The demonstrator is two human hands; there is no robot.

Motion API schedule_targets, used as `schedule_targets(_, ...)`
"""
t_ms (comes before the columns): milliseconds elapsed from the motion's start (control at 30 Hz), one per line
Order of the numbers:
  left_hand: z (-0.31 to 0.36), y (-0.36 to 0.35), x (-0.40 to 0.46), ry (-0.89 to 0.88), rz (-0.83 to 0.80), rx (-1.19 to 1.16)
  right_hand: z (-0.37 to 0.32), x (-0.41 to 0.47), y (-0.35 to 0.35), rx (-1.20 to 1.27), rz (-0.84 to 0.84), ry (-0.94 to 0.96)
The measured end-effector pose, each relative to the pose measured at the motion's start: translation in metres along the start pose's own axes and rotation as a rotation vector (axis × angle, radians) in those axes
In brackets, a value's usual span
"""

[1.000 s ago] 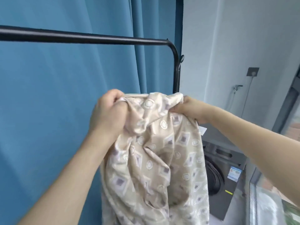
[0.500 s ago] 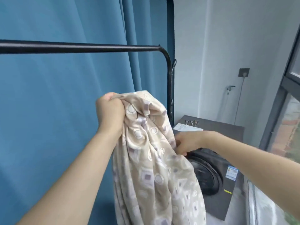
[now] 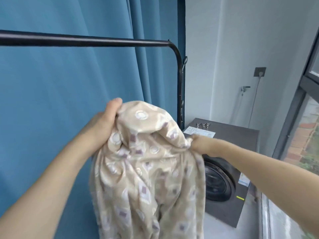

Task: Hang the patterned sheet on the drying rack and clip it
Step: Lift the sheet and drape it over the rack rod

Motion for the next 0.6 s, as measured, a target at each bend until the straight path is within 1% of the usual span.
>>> schedule_targets(33,-0.006,-0.002,-0.005,0.005,-0.058,0.266,-0.024,-0.004,0.012,0.093,0.056,0.074)
schedule_targets(67,-0.008,-0.007,-0.018,-0.013,-0.101,0.463,-0.052,-0.008,0.024,0.168,0.124,0.159)
schedule_targets(100,-0.005,-0.019,-0.029,-0.013,-0.119,0.582,-0.084,-0.011,0.037,0.185,0.204,0.252)
schedule_targets(167,0.004,-0.057,-0.040,-0.104,-0.129,0.749,-0.146,-0.018,0.051,0.081,0.292,0.403)
schedule_targets(233,0.019,-0.084,-0.034,-0.173,-0.031,0.861,-0.194,-0.027,0.057,-0.143,0.327,0.490)
schedule_targets(267,0.025,-0.083,-0.026,-0.147,0.045,0.816,-0.209,-0.031,0.063,-0.259,0.341,0.525)
schedule_targets(300,0.029,-0.074,-0.015,-0.086,0.122,0.681,-0.218,-0.035,0.069,-0.364,0.344,0.533)
schedule_targets(333,0.031,-0.060,-0.003,-0.003,0.206,0.465,-0.218,-0.035,0.077,-0.437,0.319,0.499)
schedule_targets(367,0.035,-0.043,0.007,0.082,0.259,0.181,-0.213,-0.036,0.082,-0.466,0.261,0.434)
schedule_targets(400,0.046,-0.028,0.013,0.127,0.287,-0.130,-0.198,-0.034,0.085,-0.494,0.181,0.346)
schedule_targets(433,0.063,-0.015,0.017,0.100,0.306,-0.389,-0.176,-0.030,0.083,-0.534,0.101,0.233)
schedule_targets(467,0.083,-0.005,0.017,0.028,0.330,-0.546,-0.147,-0.022,0.081,-0.573,0.028,0.135)
schedule_targets(500,0.105,0.000,0.015,-0.059,0.348,-0.603,-0.114,-0.015,0.075,-0.609,-0.037,0.044)
schedule_targets(533,0.125,0.001,0.010,-0.140,0.367,-0.582,-0.082,-0.008,0.068,-0.614,-0.099,-0.036)
schedule_targets(567,0.142,0.001,0.003,-0.210,0.397,-0.519,-0.055,-0.004,0.060,-0.597,-0.158,-0.118)
schedule_targets(600,0.157,0.002,-0.005,-0.276,0.443,-0.433,-0.034,-0.002,0.055,-0.570,-0.202,-0.157)
Point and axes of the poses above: each hand's wrist, its own x-axis towards the middle knuckle, its own y-axis out of the back of the hand, z = x × y, the point moved 5 cm from there along x, towards the middle knuckle, and after that the axes turned 14 degrees about x, right-handed, at the moved point
